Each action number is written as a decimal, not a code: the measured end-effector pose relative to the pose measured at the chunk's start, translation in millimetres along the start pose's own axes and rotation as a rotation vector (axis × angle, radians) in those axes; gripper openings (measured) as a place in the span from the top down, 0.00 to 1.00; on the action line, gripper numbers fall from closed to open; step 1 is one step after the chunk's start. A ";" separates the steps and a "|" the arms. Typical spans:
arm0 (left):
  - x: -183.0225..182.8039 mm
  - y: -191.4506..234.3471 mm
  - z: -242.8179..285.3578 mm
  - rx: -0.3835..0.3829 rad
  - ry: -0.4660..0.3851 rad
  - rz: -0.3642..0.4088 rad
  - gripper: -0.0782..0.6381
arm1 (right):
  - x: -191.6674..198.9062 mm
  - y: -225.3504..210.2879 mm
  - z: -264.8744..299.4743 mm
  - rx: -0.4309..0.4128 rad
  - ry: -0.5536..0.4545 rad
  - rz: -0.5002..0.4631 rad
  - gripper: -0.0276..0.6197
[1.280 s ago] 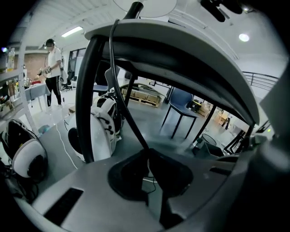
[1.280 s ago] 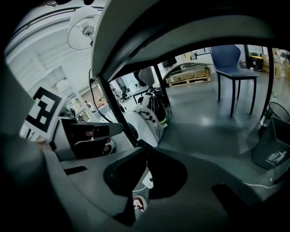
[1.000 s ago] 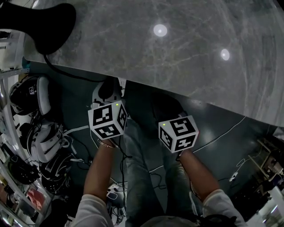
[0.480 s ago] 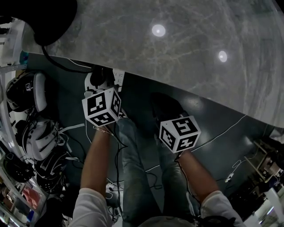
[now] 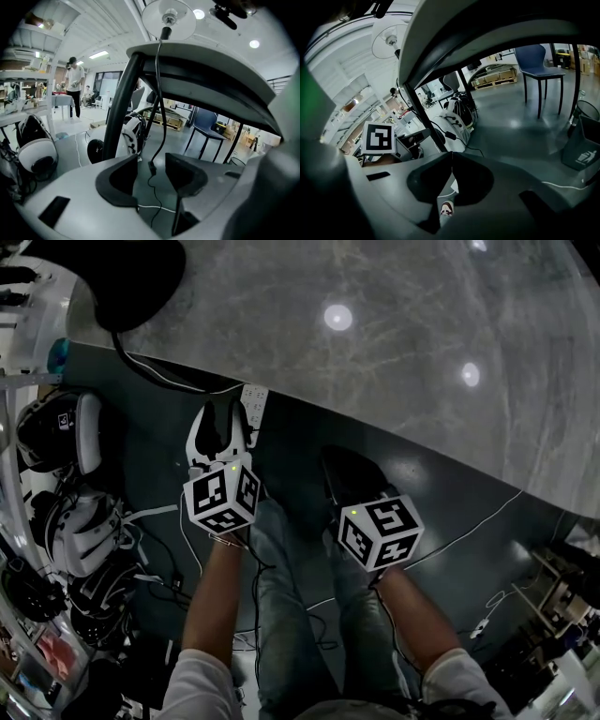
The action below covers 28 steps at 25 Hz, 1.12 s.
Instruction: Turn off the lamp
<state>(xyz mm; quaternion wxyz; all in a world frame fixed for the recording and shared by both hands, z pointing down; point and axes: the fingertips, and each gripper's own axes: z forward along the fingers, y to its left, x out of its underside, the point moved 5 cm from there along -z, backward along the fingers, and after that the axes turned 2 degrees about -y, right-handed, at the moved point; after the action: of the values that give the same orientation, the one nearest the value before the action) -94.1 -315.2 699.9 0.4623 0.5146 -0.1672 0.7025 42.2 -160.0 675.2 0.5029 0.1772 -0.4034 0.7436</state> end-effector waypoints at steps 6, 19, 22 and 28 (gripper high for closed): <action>-7.5 -16.3 -41.7 -0.055 0.022 0.016 0.85 | -2.3 5.0 -6.9 -0.006 0.002 -0.016 0.96; -35.1 -66.1 -109.0 0.051 0.034 -0.026 0.88 | -10.0 19.4 -24.8 -0.052 -0.024 0.027 0.96; -52.2 -74.1 -130.1 0.039 0.065 -0.020 0.88 | -17.2 38.1 -39.1 -0.072 -0.016 0.048 0.96; -117.2 -100.6 -164.3 0.037 0.070 0.012 0.88 | -71.3 87.3 -76.3 -0.136 -0.052 0.053 0.96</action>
<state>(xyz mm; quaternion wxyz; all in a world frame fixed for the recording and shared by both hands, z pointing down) -99.9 -202.3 504.7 0.4541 0.4973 -0.1406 0.7257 6.0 -158.4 544.0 0.4833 0.1512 -0.4703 0.7227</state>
